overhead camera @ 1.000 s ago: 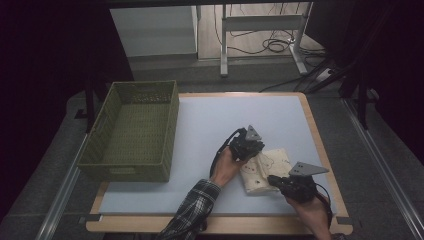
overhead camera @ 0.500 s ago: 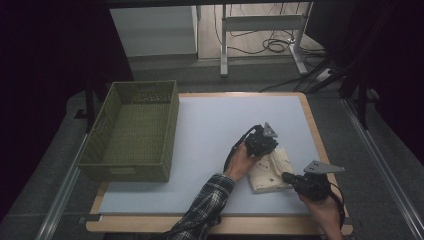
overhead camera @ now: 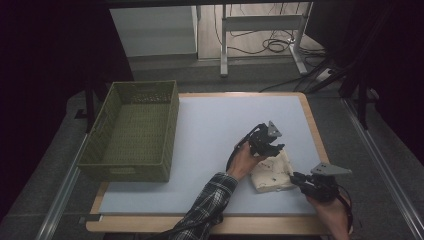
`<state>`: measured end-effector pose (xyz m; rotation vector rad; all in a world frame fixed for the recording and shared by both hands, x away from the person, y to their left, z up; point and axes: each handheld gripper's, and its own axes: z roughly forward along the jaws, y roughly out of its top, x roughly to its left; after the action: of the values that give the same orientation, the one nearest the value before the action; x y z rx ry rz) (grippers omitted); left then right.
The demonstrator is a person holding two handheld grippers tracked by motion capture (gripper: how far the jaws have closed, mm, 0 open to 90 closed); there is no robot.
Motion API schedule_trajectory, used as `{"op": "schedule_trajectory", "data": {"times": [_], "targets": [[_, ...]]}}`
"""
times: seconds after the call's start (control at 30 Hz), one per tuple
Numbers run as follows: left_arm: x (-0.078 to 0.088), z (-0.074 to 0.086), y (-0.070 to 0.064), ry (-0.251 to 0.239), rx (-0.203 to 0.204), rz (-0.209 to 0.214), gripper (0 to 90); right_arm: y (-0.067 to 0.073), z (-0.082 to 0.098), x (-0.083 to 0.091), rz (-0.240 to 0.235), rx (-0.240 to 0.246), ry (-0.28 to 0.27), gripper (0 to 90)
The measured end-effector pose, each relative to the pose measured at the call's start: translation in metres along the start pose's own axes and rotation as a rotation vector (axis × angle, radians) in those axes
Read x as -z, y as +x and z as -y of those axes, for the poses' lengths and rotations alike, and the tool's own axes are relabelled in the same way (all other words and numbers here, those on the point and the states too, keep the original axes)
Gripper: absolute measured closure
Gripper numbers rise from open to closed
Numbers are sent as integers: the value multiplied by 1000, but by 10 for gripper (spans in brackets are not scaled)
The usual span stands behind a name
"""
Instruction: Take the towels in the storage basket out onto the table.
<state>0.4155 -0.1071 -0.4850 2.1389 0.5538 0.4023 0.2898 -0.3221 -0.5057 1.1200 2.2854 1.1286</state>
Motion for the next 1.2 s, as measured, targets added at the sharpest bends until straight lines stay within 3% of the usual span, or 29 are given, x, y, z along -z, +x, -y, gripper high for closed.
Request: {"op": "schedule_trajectory", "data": {"times": [0.2, 0.4, 0.53, 0.63, 0.73, 0.77, 1.0, 1.07, 1.2], "targets": [[11, 13, 8, 22, 13, -10, 395, -9, 6, 15, 52, -13, 6, 688], [19, 31, 16, 46, 56, -32, 291, -11, -10, 13, 51, -10, -12, 644], [26, 47, 24, 45, 118, -35, 234, -15, -33, -14, 27, -16, -14, 628], [31, 55, 28, 43, 147, -37, 222, -19, -42, -37, 23, -30, 22, 643], [36, 61, 31, 45, 157, -33, 222, -25, -43, -56, 41, -42, 82, 862], [39, 65, 33, 39, 171, -31, 223, -26, -42, -58, 45, -40, 86, 878], [49, 67, 37, 0, 229, 7, 225, -21, -42, -37, 65, -24, 46, 885], [49, 67, 36, 2, 223, 8, 231, -25, -39, -36, 79, -26, 59, 878], [47, 68, 35, 21, 218, 22, 250, -30, -33, -36, 73, -46, 54, 716]]}}
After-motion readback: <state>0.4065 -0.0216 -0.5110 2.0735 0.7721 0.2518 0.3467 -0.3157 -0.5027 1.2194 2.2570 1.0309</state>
